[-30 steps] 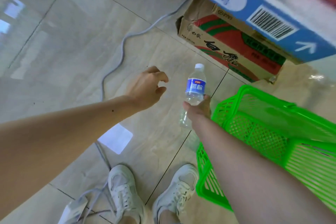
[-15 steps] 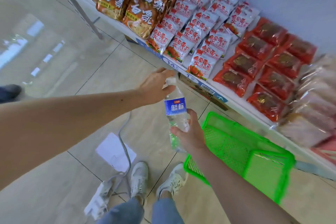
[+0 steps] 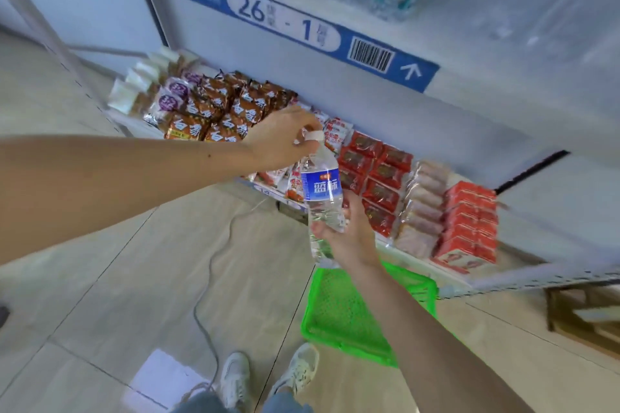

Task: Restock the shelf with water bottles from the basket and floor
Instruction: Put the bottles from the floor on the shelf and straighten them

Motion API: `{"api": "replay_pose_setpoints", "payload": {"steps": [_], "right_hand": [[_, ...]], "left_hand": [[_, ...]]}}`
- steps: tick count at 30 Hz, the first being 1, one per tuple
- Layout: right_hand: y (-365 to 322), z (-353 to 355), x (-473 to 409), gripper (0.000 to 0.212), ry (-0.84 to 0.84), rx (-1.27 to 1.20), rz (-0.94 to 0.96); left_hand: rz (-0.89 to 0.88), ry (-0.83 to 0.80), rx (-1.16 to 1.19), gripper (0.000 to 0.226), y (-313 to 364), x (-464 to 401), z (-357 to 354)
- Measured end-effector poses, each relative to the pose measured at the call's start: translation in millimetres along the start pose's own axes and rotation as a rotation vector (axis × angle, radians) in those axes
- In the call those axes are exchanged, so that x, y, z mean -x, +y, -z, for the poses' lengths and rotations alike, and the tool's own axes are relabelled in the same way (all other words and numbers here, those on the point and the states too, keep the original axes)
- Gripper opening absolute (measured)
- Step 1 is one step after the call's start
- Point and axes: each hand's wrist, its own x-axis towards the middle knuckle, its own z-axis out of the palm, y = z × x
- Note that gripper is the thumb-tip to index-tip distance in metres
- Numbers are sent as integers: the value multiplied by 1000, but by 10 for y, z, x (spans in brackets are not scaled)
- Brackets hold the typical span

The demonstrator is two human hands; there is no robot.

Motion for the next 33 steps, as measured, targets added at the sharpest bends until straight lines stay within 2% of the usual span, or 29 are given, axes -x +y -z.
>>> {"api": "replay_pose_setpoints", "payload": {"steps": [12,20,25,33], "right_hand": [[-822,1151,840,74,366,-85,157],[-1009,2134,820,70,569,-175,251],[-1062,2949,588,74,690,-207,283],[-942,4034,106,70,744,-192,352]], "left_hand": [[-497,80,-81,28,1754,-320,988],[-748,170,-64,30,2959,-769,1225],[-794,200,-66,33,3768,-1198,1219],[-750,201,-178,30,4634,-1863,1161]]}}
